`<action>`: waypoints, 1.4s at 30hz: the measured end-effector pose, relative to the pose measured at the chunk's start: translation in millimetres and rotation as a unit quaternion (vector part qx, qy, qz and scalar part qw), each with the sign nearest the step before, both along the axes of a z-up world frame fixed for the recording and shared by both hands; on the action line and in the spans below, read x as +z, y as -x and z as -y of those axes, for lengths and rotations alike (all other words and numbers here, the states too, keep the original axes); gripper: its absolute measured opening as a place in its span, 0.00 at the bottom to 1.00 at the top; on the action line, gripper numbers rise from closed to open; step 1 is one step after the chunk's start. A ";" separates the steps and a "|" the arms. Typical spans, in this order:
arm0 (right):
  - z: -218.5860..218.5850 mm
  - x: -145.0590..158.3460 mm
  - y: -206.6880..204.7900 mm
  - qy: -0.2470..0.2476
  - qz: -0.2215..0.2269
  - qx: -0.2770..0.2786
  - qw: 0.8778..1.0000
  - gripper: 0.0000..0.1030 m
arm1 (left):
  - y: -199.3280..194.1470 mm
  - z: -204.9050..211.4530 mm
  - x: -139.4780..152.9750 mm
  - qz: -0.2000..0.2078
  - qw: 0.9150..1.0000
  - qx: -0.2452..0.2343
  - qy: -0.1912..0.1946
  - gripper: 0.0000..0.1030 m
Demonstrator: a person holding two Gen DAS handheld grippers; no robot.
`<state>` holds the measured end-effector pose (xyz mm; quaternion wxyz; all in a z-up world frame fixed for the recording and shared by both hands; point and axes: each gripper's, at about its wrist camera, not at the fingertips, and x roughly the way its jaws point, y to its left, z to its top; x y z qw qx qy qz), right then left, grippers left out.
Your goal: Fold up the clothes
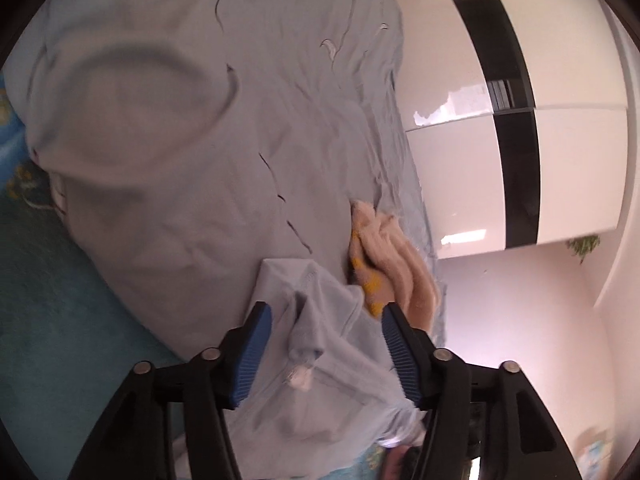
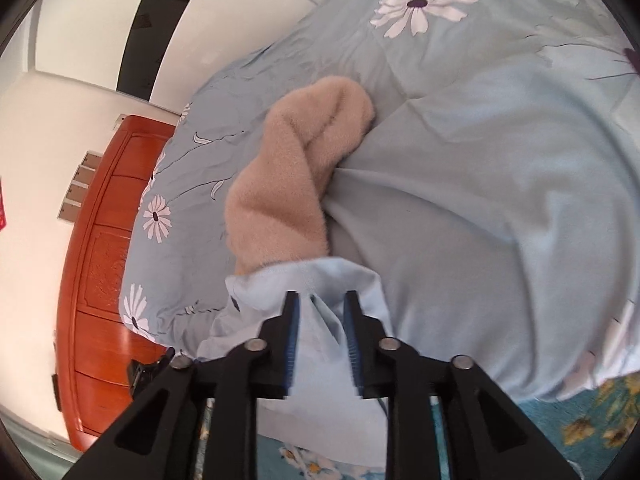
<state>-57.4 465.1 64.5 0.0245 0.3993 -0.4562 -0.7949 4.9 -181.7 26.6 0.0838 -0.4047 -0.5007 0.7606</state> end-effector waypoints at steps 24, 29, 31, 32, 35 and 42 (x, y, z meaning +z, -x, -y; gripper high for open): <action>60.1 -90.0 -20.2 -0.012 0.038 0.111 0.993 0.50 | -42.0 -47.3 -72.2 0.004 0.985 -0.134 0.106 0.82; 59.1 -90.9 -21.5 0.008 0.042 0.109 0.993 0.27 | -42.0 -50.0 -75.8 -0.002 0.985 -0.147 0.089 0.66; 59.7 -89.2 -22.1 0.016 0.041 0.108 0.993 0.16 | -43.2 -52.0 -79.3 0.003 0.986 -0.148 0.079 0.45; 60.0 -87.0 -22.1 0.020 0.041 0.106 0.993 0.14 | -43.9 -53.7 -80.1 0.006 0.986 -0.148 0.079 0.40; 62.5 -78.2 -21.1 0.014 0.054 0.100 0.993 0.12 | -47.1 -58.6 -76.3 0.014 0.987 -0.140 0.080 0.18; 67.7 -47.3 -37.8 0.031 0.061 0.097 0.993 0.11 | -63.7 -65.8 -41.0 0.030 0.984 -0.152 0.087 0.13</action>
